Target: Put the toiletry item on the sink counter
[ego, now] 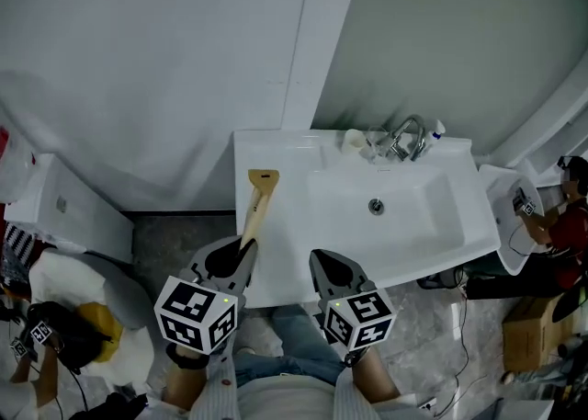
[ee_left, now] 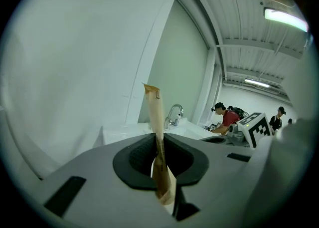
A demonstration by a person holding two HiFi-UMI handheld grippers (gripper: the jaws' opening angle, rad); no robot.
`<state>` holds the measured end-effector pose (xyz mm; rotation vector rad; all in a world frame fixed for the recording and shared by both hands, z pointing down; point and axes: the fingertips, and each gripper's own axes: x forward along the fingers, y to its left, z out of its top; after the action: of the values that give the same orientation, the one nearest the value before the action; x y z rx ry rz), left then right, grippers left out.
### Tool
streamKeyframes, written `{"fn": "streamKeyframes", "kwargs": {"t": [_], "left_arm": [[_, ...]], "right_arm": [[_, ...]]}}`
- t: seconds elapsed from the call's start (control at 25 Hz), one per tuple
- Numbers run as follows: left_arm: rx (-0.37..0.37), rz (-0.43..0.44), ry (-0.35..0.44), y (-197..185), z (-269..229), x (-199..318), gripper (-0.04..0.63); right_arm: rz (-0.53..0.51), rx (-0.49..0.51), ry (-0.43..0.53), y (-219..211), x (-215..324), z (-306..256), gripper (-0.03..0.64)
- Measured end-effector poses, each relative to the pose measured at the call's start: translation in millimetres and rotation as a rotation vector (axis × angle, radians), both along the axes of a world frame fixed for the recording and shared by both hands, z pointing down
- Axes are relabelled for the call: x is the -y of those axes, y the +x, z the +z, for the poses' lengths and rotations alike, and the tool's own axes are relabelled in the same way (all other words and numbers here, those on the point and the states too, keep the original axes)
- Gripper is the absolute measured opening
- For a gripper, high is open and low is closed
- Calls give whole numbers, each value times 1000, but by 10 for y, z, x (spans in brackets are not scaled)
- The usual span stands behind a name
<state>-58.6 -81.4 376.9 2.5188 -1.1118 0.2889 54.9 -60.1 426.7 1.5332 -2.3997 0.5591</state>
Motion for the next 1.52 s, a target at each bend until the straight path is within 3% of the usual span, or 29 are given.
{"fn": "streamKeyframes", "kwargs": {"t": [0.56,1.52], "left_arm": [[20,-131,-3,526,-83,898,40],[67,-63,-20,563,45,1511,40]], "right_arm": [[-151,6,-17,487,1021,-26,11],[-118,18,-73,468,1436,100,11]]}}
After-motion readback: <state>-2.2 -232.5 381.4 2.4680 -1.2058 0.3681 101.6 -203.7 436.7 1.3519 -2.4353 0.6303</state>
